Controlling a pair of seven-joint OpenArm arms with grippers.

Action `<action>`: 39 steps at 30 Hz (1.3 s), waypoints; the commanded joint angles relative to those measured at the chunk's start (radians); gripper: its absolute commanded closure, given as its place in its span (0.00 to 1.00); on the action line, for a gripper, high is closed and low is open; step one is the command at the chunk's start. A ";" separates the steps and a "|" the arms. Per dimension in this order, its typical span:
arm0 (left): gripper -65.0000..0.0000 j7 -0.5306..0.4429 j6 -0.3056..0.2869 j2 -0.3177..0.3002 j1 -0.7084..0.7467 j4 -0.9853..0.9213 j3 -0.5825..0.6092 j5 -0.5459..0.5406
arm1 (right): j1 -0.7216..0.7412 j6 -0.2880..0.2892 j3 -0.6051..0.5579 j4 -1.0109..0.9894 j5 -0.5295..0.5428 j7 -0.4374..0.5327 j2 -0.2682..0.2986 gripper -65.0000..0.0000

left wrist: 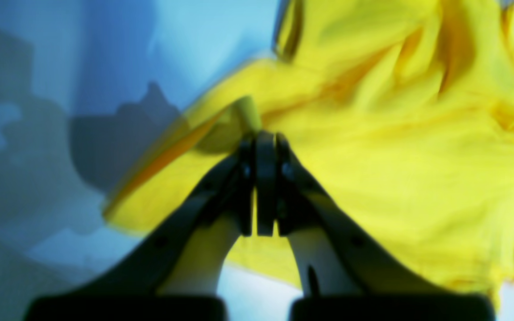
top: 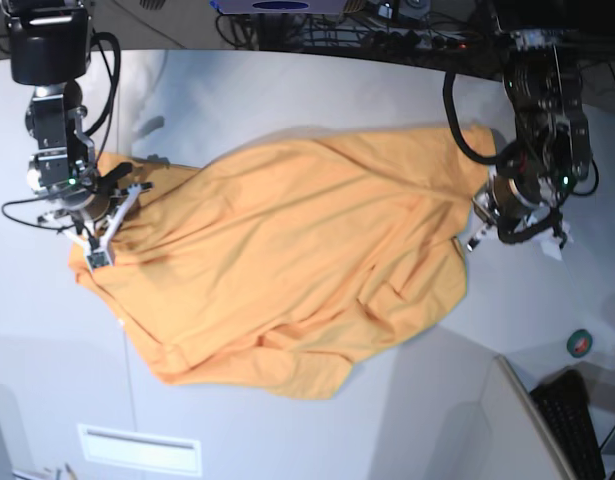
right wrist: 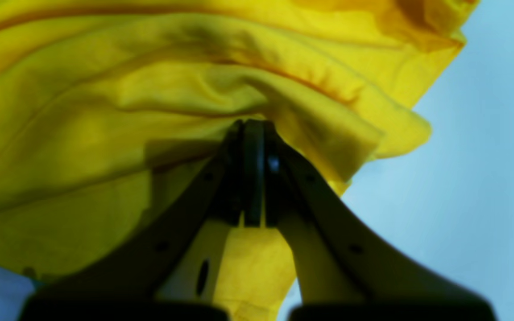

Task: Layout the t-shirt on the table in an organized manner, then fold the t-shirt properly
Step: 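Grasp shirt edges with both grippers and pull them apart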

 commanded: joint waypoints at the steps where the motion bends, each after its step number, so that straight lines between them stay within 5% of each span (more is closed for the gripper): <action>1: 1.00 -0.014 -0.005 -0.019 -0.060 -0.025 -0.004 0.000 | -0.012 0.003 0.003 -0.008 -0.023 -0.091 0.007 1.00; 5: 1.00 -0.014 -0.005 -0.028 -0.265 -0.195 0.004 0.000 | 0.006 0.001 0.003 -0.011 -0.023 -0.091 0.007 1.00; 11: 1.00 -0.028 -0.005 -0.021 -0.577 -0.388 0.180 0.000 | 0.062 0.000 0.003 -0.017 -0.025 -0.091 0.038 1.00; 13: 1.00 -0.099 -0.005 -0.013 -0.661 -0.431 0.258 0.000 | 0.079 0.000 0.003 -0.016 -0.025 -0.097 0.045 1.00; 18: 1.00 -0.117 -0.003 -0.004 -0.738 -0.410 0.334 -0.008 | 0.077 0.000 0.038 0.067 -0.023 -0.168 0.071 1.00; 25: 1.00 -0.068 -0.003 -0.030 -0.416 -0.095 0.324 -0.006 | -0.053 0.006 0.164 0.320 -0.023 -0.194 0.027 1.00; 29: 1.00 -0.074 -0.005 -0.036 -0.143 0.049 0.239 -0.006 | -0.103 0.009 0.291 0.392 0.015 -0.200 -0.051 1.00; 32: 1.00 -0.075 -0.005 -0.031 -0.009 0.081 0.160 -0.006 | -0.107 0.139 0.485 0.380 0.233 -0.211 -0.091 1.00; 33: 1.00 -0.075 -0.005 -0.031 0.017 0.083 0.140 -0.006 | -0.104 0.195 0.517 0.357 0.291 -0.235 -0.090 0.97; 35: 1.00 -0.075 -0.005 -0.033 0.060 0.083 0.107 -0.006 | -0.086 0.279 0.549 0.300 0.339 -0.289 -0.065 0.68; 37: 1.00 -0.077 -0.005 -0.033 0.094 0.083 0.081 -0.006 | -0.067 0.308 0.561 0.240 0.340 -0.297 -0.056 0.41; 39: 1.00 -0.077 -0.005 -0.033 0.115 0.080 0.065 -0.005 | -0.064 0.310 0.563 0.184 0.340 -0.295 -0.050 0.24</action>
